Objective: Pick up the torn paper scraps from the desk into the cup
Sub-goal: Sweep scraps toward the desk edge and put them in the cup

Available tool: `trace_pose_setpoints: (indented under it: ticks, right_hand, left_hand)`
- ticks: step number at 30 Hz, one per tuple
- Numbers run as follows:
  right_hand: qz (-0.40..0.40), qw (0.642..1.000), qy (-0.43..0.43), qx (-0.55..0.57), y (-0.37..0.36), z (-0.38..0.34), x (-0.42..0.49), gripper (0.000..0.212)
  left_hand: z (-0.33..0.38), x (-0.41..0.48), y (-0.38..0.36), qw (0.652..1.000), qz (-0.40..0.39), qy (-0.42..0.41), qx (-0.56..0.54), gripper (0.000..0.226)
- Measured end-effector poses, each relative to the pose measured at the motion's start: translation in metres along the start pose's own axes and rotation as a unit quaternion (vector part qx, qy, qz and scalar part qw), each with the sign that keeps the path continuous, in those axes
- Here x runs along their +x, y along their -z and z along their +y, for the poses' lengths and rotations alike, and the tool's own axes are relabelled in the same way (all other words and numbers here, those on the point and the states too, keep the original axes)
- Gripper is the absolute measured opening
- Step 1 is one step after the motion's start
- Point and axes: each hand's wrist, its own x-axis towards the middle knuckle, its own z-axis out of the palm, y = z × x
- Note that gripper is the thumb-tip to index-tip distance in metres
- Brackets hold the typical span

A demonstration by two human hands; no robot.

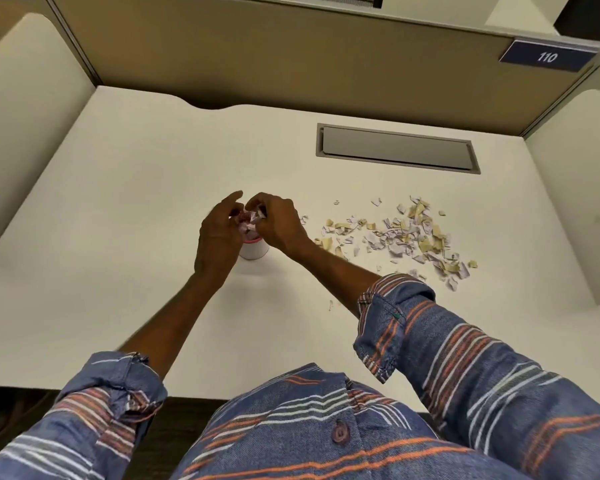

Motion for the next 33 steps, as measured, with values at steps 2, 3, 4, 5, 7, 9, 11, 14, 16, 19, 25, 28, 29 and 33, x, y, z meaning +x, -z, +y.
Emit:
trace_pose_setpoints:
  ticks: [2, 3, 4, 5, 7, 9, 11, 14, 16, 19, 25, 28, 29, 33]
  right_hand:
    - [-0.008, 1.000, 0.006, 0.008, -0.001, 0.001, -0.003, 0.038]
    - [-0.013, 1.000, 0.010, 0.010, -0.002, 0.001, -0.004, 0.043]
    - [-0.018, 1.000, 0.012, 0.010, -0.003, 0.001, -0.005, 0.046]
    - [-0.023, 1.000, 0.014, 0.009, -0.004, 0.001, -0.004, 0.047]
    - [-0.029, 0.999, 0.025, 0.001, -0.004, 0.001, -0.004, 0.047]
    - [-0.018, 0.999, 0.047, -0.021, -0.004, 0.001, -0.006, 0.044]
    - [0.016, 0.995, 0.070, -0.070, -0.005, 0.002, -0.009, 0.038]
    - [0.083, 0.977, 0.116, -0.156, -0.001, 0.006, -0.016, 0.020]
    - [0.101, 0.967, 0.152, -0.178, 0.005, 0.018, -0.026, 0.015]
    - [0.094, 0.963, 0.167, -0.190, 0.014, 0.053, -0.057, 0.021]
    - [-0.041, 0.934, 0.191, -0.298, 0.036, 0.145, -0.145, 0.029]
    - [-0.060, 0.929, 0.178, -0.320, 0.046, 0.173, -0.181, 0.032]
    - [-0.053, 0.929, 0.171, -0.324, 0.050, 0.180, -0.191, 0.032]
    - [-0.022, 0.929, 0.153, -0.337, 0.071, 0.197, -0.219, 0.028]
  left_hand:
    - [0.000, 0.000, 0.001, 1.000, 0.007, -0.005, 0.023, 0.055]
    - [0.000, 0.000, 0.002, 0.999, 0.006, -0.010, 0.032, 0.055]
    - [0.000, 0.000, 0.002, 0.999, 0.003, -0.013, 0.034, 0.054]
    - [0.000, 0.000, 0.002, 0.999, -0.001, -0.014, 0.031, 0.053]
    - [0.000, 0.001, 0.001, 0.999, -0.002, -0.014, 0.029, 0.051]
    - [-0.001, 0.001, 0.001, 0.999, 0.006, -0.017, 0.038, 0.048]
    - [-0.002, 0.001, 0.000, 0.998, 0.015, -0.026, 0.057, 0.049]
    - [0.001, -0.004, -0.003, 0.992, 0.033, -0.063, 0.107, 0.051]
    - [0.005, -0.006, -0.005, 0.986, 0.036, -0.098, 0.127, 0.050]
    - [0.011, -0.012, -0.012, 0.981, 0.033, -0.140, 0.128, 0.046]
    - [0.016, -0.032, -0.045, 0.968, -0.017, -0.229, 0.097, 0.037]
    - [0.013, -0.044, -0.066, 0.963, -0.077, -0.239, 0.098, 0.037]
    - [0.011, -0.046, -0.072, 0.960, -0.096, -0.243, 0.104, 0.037]
    - [0.003, -0.051, -0.095, 0.953, -0.157, -0.231, 0.119, 0.036]
